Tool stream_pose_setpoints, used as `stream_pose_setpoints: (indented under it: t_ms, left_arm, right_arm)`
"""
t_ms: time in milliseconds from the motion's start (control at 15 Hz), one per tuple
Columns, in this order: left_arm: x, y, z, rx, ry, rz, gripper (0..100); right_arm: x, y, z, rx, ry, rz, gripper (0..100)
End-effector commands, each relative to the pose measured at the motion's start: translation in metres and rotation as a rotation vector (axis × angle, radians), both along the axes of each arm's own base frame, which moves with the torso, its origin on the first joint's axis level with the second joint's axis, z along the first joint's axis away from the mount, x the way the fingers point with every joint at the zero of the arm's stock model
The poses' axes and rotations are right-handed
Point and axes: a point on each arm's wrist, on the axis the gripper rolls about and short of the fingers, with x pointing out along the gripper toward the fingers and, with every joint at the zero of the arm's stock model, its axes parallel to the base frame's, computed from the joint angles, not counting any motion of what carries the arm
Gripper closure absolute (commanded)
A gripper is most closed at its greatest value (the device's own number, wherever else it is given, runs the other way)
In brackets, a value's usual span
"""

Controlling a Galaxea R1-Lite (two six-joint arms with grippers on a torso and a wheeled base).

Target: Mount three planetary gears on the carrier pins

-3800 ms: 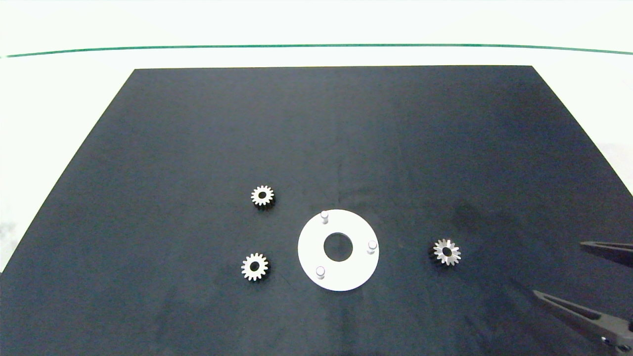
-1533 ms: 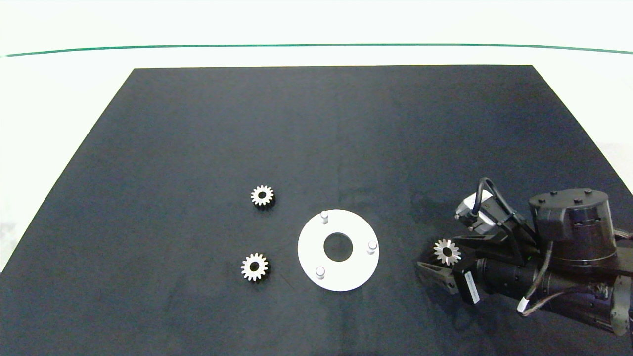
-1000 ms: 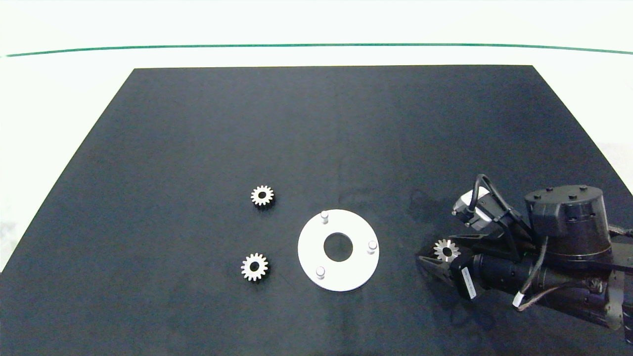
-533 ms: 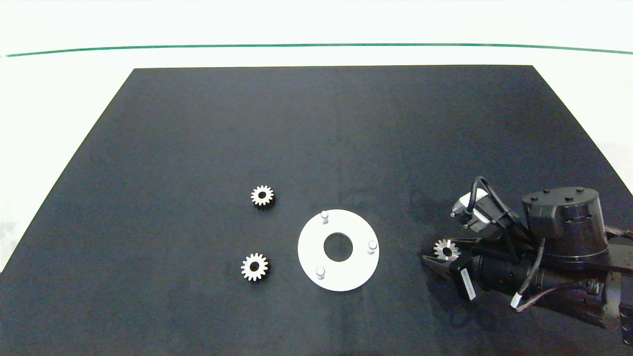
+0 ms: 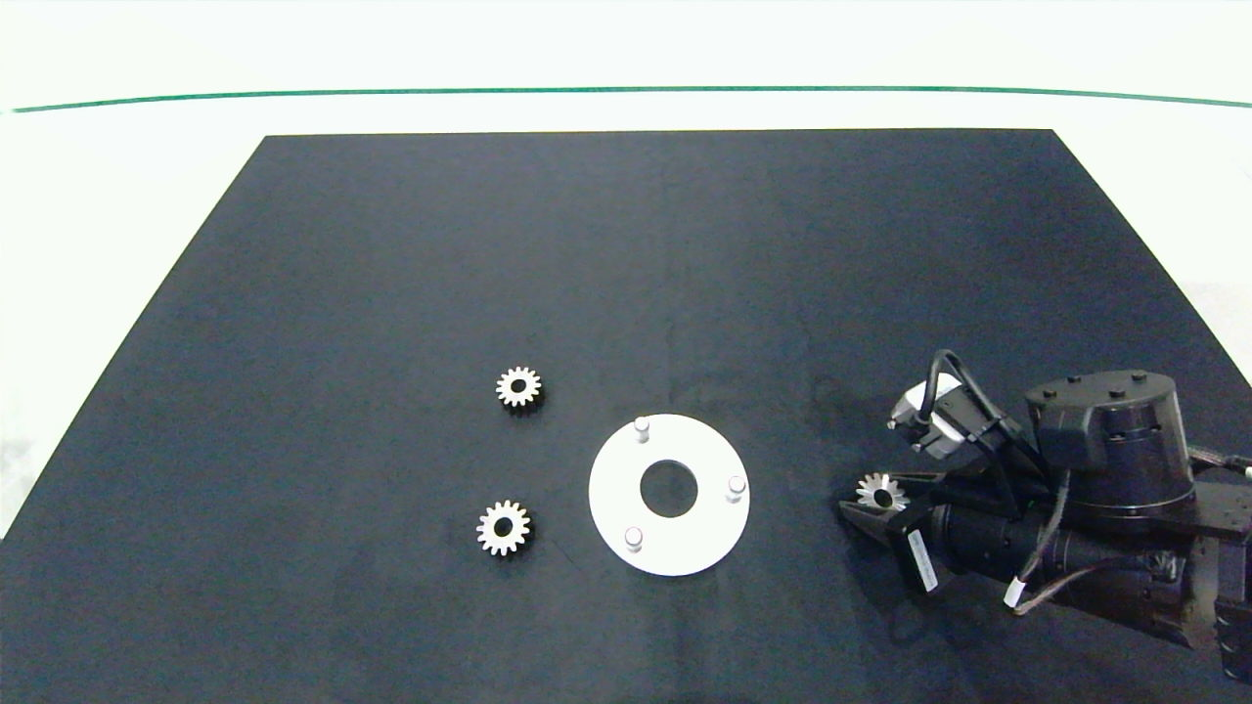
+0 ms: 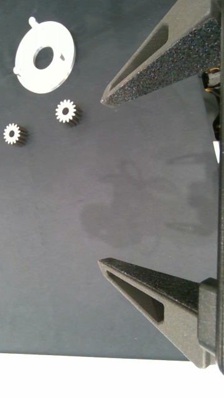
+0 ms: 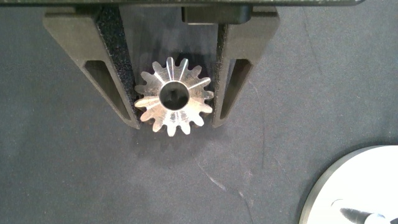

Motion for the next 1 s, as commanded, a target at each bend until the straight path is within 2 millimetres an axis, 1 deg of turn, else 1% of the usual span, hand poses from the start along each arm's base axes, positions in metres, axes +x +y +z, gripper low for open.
stream_pose_setpoints:
  t_ms: [67,600,733,867,1000]
  left_arm:
    - [0.001,0.0,0.0,0.001,0.006,0.0,0]
    - [0.0,0.0,0.0,0.002,0.004,-0.001,0]
    - [0.001,0.0,0.0,0.001,0.006,-0.001,0]
    - [0.0,0.0,0.0,0.002,0.004,-0.001,0]
    - [0.0,0.0,-0.001,0.003,0.005,-0.001,0]
  right_arm:
    - [0.0,0.0,0.001,0.001,-0.003,0.001,67]
    - [0.0,-0.001,0.001,-0.001,-0.004,-0.003,84]
    - [-0.002,-0.003,0.004,-0.01,-0.013,-0.016,84]
    - [-0.006,-0.003,0.013,0.002,-0.045,-0.012,84]
    - [-0.016,0.006,0.036,0.006,-0.097,0.016,84]
